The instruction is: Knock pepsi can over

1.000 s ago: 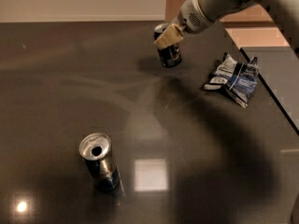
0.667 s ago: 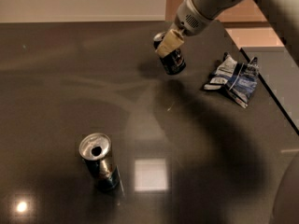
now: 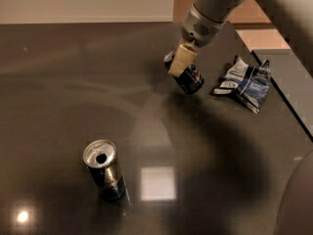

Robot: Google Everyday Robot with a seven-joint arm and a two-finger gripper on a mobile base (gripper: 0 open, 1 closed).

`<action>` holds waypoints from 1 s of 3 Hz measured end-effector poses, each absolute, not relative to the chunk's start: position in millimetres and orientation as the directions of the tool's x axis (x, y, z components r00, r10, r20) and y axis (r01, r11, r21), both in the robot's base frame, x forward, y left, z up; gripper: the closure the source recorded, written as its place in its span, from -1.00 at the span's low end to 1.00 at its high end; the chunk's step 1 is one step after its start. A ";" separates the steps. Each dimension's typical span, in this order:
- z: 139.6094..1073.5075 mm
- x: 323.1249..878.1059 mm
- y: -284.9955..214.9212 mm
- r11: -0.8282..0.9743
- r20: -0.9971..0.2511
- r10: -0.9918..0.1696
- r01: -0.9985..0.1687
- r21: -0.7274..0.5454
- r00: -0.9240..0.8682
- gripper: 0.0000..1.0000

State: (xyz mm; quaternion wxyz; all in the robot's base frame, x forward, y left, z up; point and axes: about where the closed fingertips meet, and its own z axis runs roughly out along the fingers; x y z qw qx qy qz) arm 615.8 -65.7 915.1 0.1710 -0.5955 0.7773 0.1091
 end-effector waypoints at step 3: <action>893.5 573.0 -72.4 0.204 -0.198 -0.961 -0.978 -0.051 -0.191 0.19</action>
Offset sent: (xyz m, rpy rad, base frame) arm -0.0574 -0.0174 -0.0202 -0.2667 0.0495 0.0531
